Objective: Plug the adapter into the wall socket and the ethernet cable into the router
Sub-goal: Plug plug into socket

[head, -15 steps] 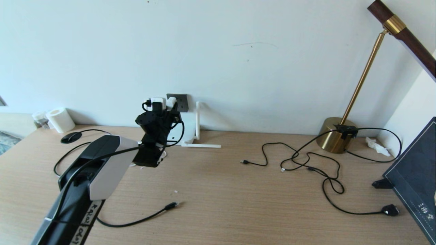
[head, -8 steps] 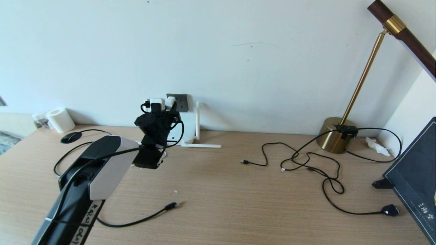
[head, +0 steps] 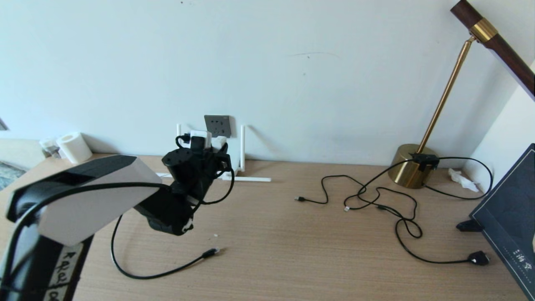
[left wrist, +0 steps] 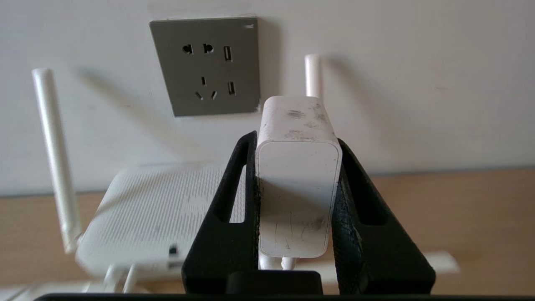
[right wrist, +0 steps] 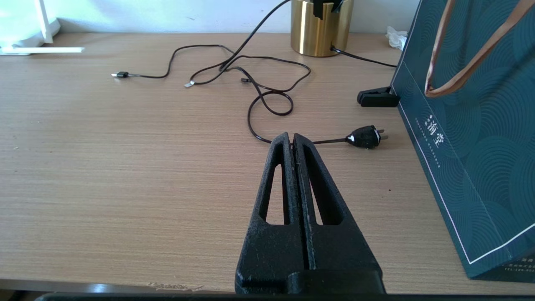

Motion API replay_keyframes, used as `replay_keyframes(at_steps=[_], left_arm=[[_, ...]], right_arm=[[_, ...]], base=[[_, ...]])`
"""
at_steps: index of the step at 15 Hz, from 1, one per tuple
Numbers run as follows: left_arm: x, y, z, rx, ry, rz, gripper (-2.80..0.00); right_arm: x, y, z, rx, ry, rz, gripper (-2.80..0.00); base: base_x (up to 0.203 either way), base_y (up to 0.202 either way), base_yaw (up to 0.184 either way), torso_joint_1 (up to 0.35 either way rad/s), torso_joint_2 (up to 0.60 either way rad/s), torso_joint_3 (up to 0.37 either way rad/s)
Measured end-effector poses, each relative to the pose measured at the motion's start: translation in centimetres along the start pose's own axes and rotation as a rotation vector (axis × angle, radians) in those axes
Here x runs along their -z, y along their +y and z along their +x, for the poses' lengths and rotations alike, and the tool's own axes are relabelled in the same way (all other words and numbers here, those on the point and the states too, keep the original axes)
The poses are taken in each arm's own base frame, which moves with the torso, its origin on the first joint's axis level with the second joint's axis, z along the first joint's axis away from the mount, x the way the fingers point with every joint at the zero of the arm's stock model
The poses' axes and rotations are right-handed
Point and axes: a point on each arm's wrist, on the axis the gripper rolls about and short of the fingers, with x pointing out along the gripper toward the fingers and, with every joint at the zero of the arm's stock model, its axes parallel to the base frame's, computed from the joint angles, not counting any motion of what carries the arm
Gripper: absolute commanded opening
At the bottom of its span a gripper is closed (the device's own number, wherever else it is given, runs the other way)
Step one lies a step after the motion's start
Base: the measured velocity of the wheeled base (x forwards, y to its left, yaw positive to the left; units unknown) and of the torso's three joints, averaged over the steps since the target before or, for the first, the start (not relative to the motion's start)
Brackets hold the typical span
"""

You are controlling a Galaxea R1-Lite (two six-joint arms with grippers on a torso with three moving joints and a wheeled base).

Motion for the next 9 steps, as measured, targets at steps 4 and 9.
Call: replay_keyframes(at_steps=[4,9], left_arm=[[-4.0,-0.1,-6.0,0.013,0.018,0.009,-2.80],[-5.2,0.4,-8.9,0.019,0.045,0.011,-2.80]], right_arm=[[0.0,0.0,0.0,0.000,0.001,0.000,-2.80],[0.0,0.0,0.0,0.000,0.000,0.000,-2.80]], base=[[0.000,0.000,0.000,0.000,0.00,0.000],[0.000,0.000,0.000,0.000,0.00,0.000]])
